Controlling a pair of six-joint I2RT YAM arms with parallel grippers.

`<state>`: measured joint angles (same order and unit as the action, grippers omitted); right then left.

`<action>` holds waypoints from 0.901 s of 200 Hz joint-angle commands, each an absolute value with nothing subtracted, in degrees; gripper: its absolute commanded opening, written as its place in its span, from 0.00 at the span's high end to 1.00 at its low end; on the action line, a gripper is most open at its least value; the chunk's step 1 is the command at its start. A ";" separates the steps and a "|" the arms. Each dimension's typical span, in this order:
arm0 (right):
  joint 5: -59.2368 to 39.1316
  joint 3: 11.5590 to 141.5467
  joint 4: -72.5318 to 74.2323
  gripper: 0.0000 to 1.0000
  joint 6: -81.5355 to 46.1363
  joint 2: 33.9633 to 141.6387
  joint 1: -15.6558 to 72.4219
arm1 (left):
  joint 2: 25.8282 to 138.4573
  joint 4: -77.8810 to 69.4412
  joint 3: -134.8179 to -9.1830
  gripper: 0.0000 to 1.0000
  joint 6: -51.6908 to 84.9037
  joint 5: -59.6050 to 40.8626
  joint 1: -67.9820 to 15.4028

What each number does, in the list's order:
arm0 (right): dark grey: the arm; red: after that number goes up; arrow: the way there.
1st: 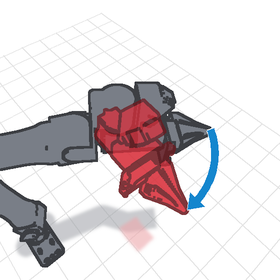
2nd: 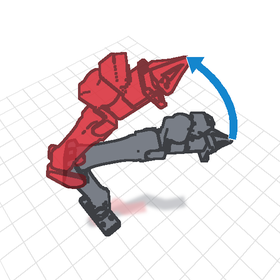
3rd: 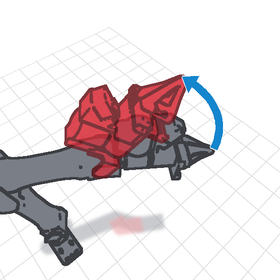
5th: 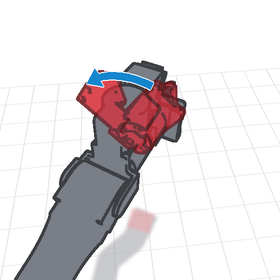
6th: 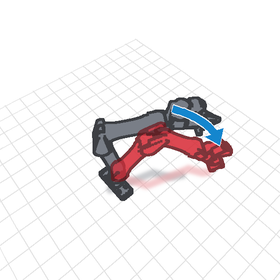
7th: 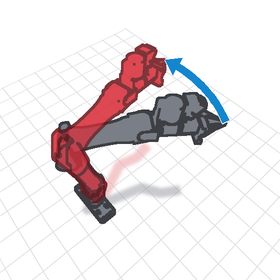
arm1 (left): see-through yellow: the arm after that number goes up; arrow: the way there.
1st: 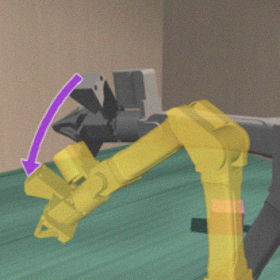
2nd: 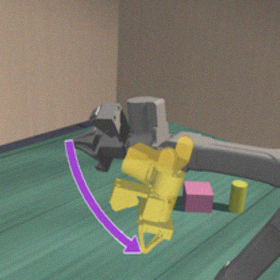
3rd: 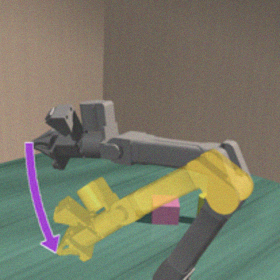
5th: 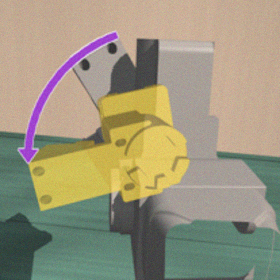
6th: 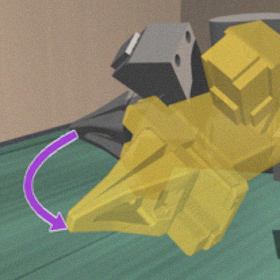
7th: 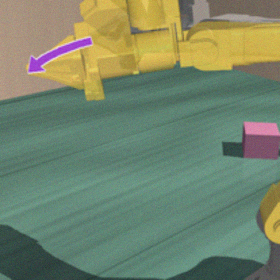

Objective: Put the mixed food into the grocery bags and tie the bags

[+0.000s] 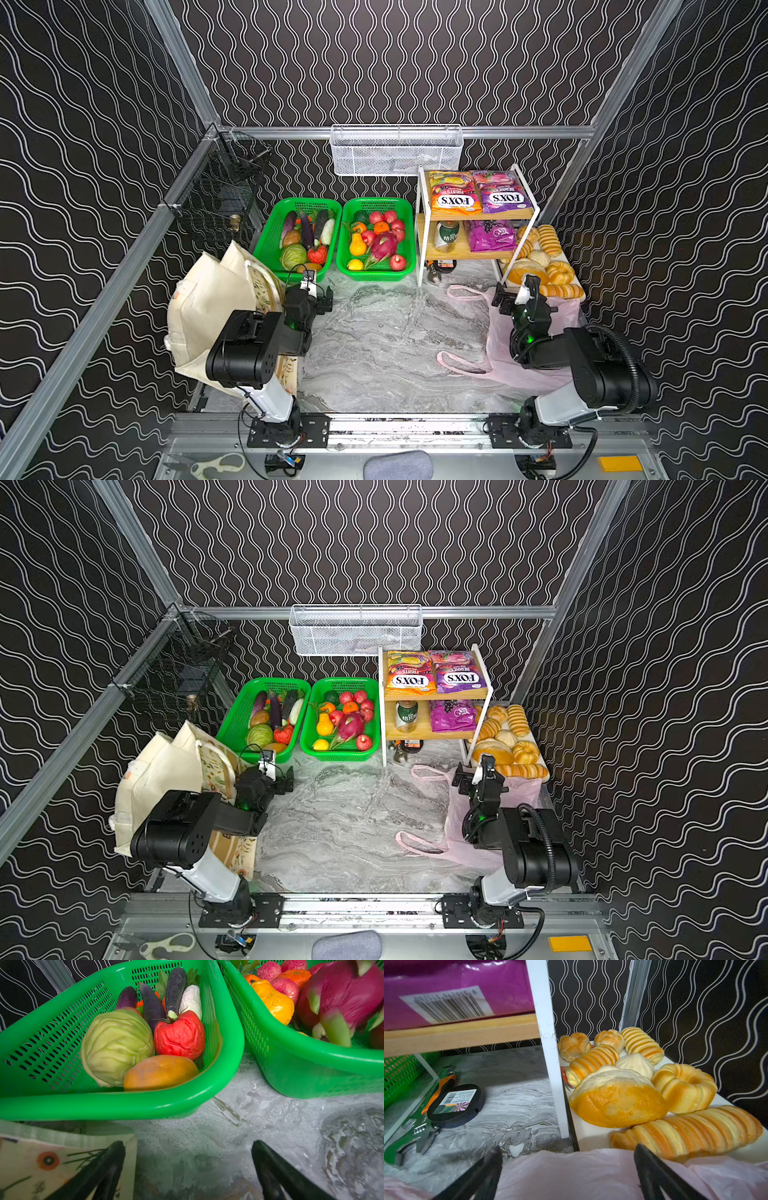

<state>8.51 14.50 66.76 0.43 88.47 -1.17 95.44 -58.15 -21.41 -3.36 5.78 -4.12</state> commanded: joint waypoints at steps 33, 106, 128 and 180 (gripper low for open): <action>8.81 14.60 69.08 0.00 -0.23 88.45 -1.16 | 95.17 -58.90 -21.28 0.01 -4.04 5.90 -3.96; 8.48 14.41 69.14 0.00 -0.03 88.46 -1.32 | 94.90 -62.59 -19.01 0.01 -5.48 1.81 -4.03; 7.95 14.83 68.57 0.00 -0.09 88.43 -1.31 | 94.84 -66.94 -16.88 0.01 -5.87 0.91 -4.04; 6.74 14.05 69.93 0.00 0.75 88.27 -1.23 | 92.25 -66.62 -15.91 0.01 -6.93 -1.68 -4.13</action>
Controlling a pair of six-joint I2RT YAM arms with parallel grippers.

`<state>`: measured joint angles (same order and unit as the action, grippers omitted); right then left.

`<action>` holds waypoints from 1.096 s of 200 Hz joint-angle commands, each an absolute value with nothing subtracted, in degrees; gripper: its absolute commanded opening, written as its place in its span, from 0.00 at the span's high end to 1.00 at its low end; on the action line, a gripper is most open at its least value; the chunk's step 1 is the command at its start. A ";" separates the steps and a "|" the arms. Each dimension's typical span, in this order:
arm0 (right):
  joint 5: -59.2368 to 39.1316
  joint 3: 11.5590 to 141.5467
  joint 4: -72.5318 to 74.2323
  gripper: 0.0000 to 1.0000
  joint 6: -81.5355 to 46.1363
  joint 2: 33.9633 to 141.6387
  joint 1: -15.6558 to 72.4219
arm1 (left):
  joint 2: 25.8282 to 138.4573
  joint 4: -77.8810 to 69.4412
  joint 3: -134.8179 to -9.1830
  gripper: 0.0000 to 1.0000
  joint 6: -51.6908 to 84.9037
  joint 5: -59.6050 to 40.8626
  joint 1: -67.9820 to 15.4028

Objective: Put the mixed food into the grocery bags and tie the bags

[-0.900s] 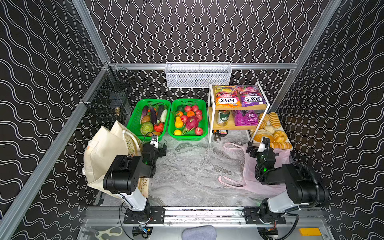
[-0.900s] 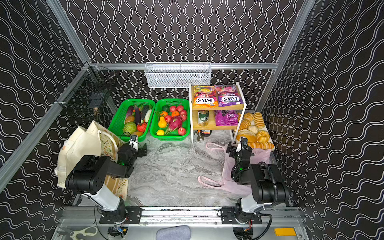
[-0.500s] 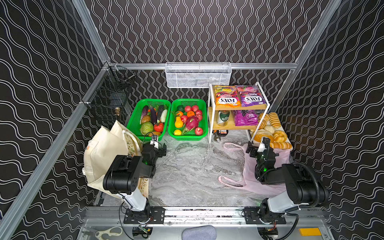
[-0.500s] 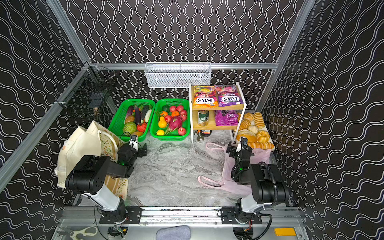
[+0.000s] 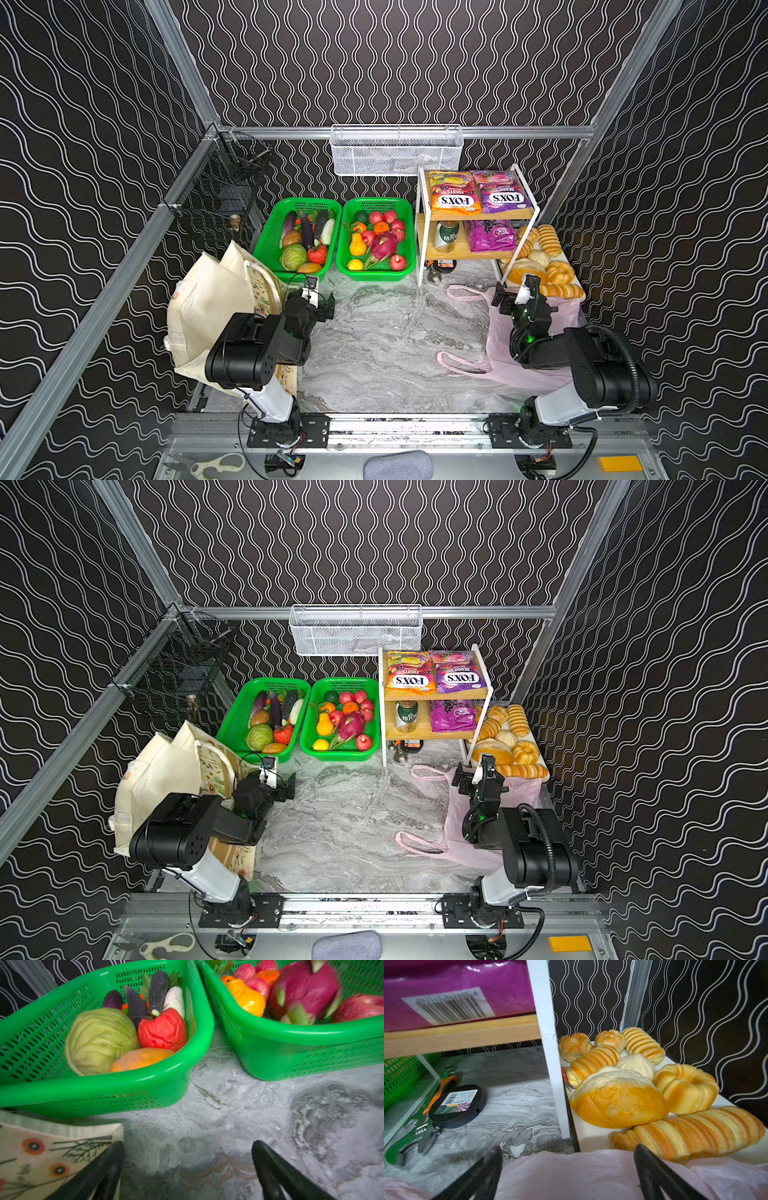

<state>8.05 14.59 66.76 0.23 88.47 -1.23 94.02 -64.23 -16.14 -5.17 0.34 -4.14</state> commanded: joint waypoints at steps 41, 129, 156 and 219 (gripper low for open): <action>6.12 13.55 70.64 0.00 1.14 88.11 -1.18 | 86.66 -60.47 -16.62 0.01 -6.88 -2.10 -4.13; 7.12 16.70 41.58 0.00 -5.10 65.26 -1.14 | 62.49 -34.89 -24.18 0.01 -1.92 -13.13 -4.66; 9.49 21.19 27.16 0.00 -15.09 53.47 -1.21 | 55.99 -19.95 -30.79 0.01 2.29 -19.66 -4.83; -25.97 37.42 -5.50 0.00 -25.59 40.44 -1.23 | 47.13 15.01 -51.13 0.01 9.94 -16.56 -4.76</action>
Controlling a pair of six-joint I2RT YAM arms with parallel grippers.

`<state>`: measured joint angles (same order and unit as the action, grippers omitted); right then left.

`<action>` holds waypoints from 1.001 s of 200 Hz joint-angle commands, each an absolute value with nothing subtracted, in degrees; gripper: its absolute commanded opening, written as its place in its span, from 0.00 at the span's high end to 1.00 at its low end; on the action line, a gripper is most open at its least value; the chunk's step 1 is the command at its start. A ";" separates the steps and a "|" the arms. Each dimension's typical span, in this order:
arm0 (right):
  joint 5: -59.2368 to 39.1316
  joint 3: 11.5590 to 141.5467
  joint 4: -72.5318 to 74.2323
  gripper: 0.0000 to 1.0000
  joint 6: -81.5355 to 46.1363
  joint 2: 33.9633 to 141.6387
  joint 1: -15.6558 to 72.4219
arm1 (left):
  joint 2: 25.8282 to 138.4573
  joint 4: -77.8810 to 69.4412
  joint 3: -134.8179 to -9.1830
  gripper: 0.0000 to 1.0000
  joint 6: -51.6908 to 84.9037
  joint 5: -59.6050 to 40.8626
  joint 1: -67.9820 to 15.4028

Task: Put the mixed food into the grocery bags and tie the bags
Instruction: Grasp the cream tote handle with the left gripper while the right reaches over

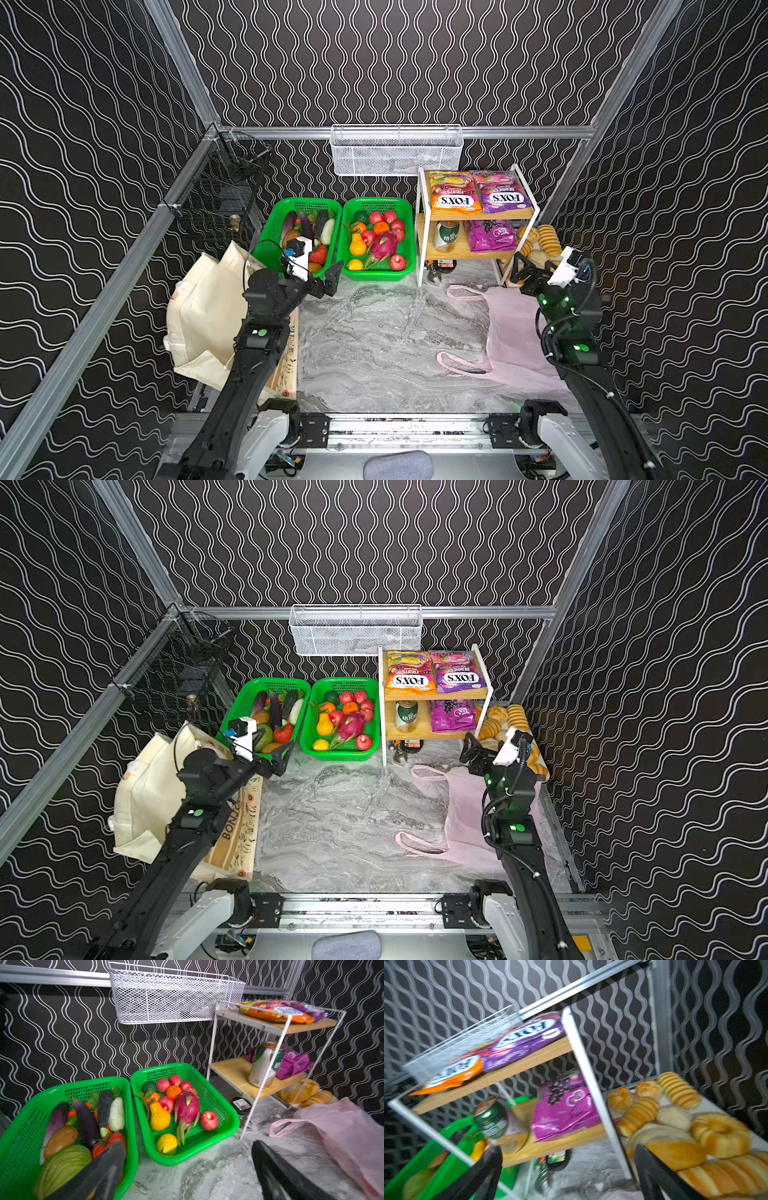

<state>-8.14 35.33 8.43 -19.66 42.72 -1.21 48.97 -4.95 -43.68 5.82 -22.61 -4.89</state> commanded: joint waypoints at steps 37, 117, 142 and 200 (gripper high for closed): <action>-36.75 40.47 -10.45 0.01 -30.96 39.36 -1.06 | 51.67 37.56 -68.73 0.01 10.87 1.32 -4.75; -36.94 50.94 -18.02 0.07 -28.69 44.75 2.96 | 57.97 54.32 -73.08 0.01 13.85 25.46 -4.66; -36.74 50.12 -16.57 0.07 -30.11 44.80 3.51 | 57.93 55.62 -69.90 0.03 15.47 22.79 -4.66; -35.38 47.64 -12.55 0.07 -33.09 43.85 4.31 | 58.71 56.34 -67.15 0.71 13.97 3.54 -4.70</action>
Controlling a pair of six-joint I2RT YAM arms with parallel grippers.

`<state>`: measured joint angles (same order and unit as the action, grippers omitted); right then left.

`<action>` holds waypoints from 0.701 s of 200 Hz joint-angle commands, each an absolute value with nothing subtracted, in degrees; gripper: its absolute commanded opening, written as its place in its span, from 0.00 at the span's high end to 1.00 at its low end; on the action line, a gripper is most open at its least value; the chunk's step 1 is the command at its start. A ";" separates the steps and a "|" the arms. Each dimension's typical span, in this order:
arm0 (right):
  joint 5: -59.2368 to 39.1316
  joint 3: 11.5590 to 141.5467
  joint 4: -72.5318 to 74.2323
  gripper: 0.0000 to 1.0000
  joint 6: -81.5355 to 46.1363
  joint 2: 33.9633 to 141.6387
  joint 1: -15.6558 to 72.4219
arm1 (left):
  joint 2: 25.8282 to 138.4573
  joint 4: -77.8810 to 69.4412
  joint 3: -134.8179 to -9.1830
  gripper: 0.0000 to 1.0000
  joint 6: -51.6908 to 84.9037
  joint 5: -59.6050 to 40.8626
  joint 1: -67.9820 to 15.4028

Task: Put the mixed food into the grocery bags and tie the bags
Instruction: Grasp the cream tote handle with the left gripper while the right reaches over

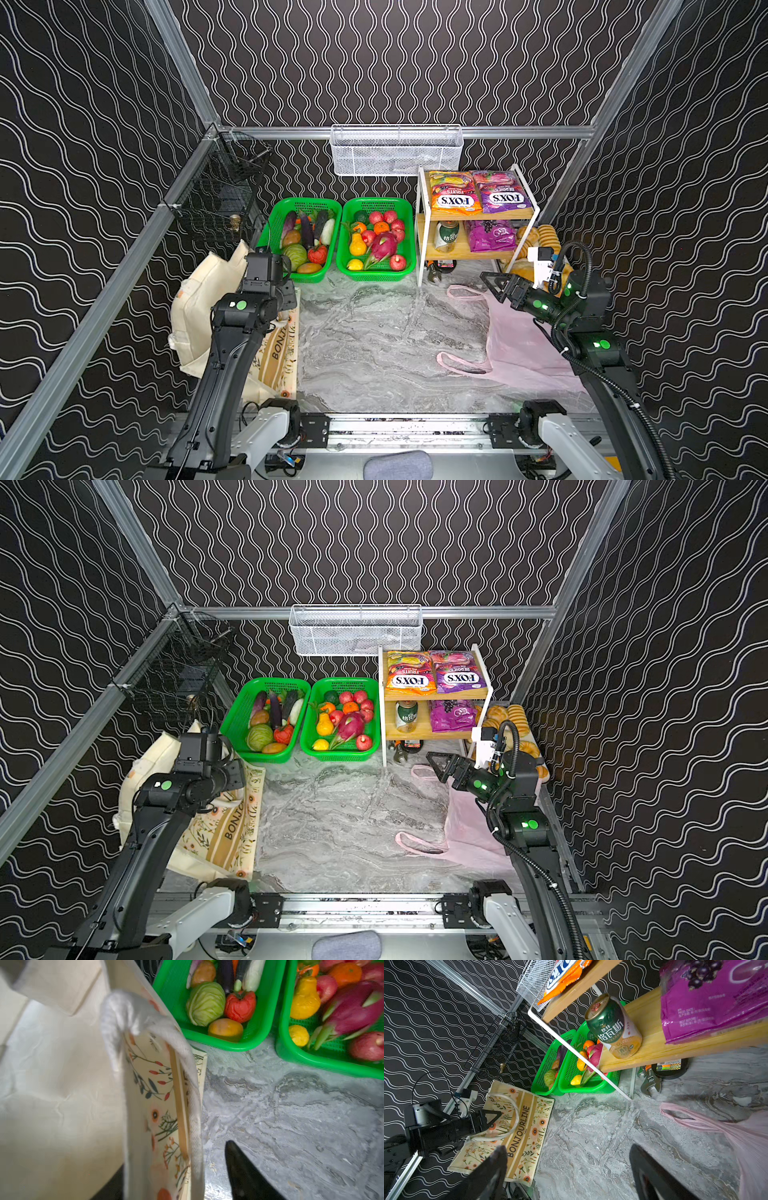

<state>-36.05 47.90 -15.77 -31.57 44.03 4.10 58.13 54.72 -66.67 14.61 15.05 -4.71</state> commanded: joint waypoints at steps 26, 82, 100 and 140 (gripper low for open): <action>-35.25 47.51 -12.92 0.06 -32.80 44.08 4.39 | 58.47 56.18 -67.57 0.93 18.41 -5.71 -4.66; -35.59 46.87 -12.39 0.06 -33.75 43.83 4.66 | 60.48 56.97 -71.16 0.97 27.88 -17.50 -7.52; -36.39 47.26 -12.70 0.06 -33.66 44.16 4.83 | 61.21 55.80 -71.36 0.96 30.68 -17.32 -11.40; -37.37 48.18 -13.63 0.06 -33.72 45.39 6.25 | 65.96 48.33 -72.20 0.90 38.92 -13.58 -26.54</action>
<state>-36.49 47.20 -14.61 -33.43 44.91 5.52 63.46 54.00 -70.96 31.38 -13.30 -19.99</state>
